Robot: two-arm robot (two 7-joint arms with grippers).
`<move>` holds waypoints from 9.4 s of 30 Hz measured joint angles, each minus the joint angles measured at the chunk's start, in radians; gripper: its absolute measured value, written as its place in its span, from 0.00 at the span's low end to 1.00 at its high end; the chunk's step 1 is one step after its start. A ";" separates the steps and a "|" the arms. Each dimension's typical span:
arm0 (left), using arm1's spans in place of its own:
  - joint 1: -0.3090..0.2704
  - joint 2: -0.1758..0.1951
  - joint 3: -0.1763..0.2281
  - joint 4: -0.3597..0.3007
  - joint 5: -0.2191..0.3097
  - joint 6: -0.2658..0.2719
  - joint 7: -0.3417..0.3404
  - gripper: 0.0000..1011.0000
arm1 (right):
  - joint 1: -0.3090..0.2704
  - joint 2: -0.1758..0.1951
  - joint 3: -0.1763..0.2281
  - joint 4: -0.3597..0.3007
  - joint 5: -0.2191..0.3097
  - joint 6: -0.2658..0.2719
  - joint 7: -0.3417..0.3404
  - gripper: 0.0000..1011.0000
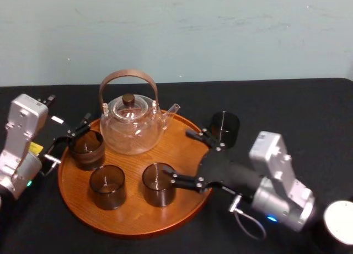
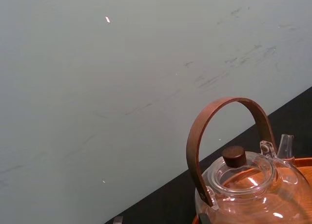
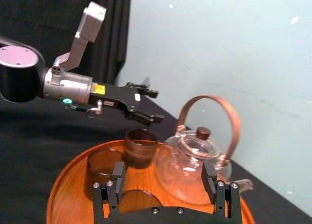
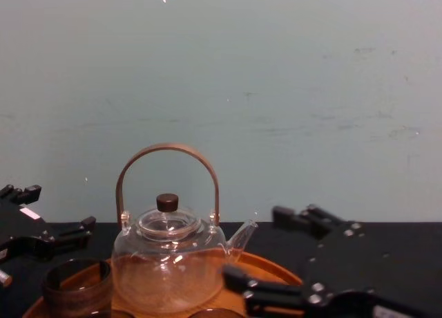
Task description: Pick up the glass from the table and place it on the tray.
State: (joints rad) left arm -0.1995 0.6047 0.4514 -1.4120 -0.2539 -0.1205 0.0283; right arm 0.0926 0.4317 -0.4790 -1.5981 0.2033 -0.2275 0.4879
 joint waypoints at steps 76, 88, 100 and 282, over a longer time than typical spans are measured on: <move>0.000 0.000 0.000 0.000 0.000 0.000 0.000 0.99 | 0.072 -0.014 0.217 0.276 0.092 0.128 -0.021 0.99; 0.000 0.000 0.000 0.000 0.000 0.000 0.000 0.99 | 0.169 -0.040 0.177 0.392 0.080 0.115 0.004 0.99; 0.000 0.000 0.000 0.000 0.000 0.000 0.000 0.99 | 0.230 -0.056 0.152 0.470 0.078 0.095 0.032 0.99; 0.000 0.000 0.000 0.000 0.000 0.000 0.000 0.99 | 0.382 -0.183 -0.003 0.729 0.129 -0.051 0.219 0.89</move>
State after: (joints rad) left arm -0.1995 0.6047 0.4515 -1.4120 -0.2539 -0.1205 0.0283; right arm 0.4747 0.2483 -0.4820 -0.8692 0.3319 -0.2784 0.7067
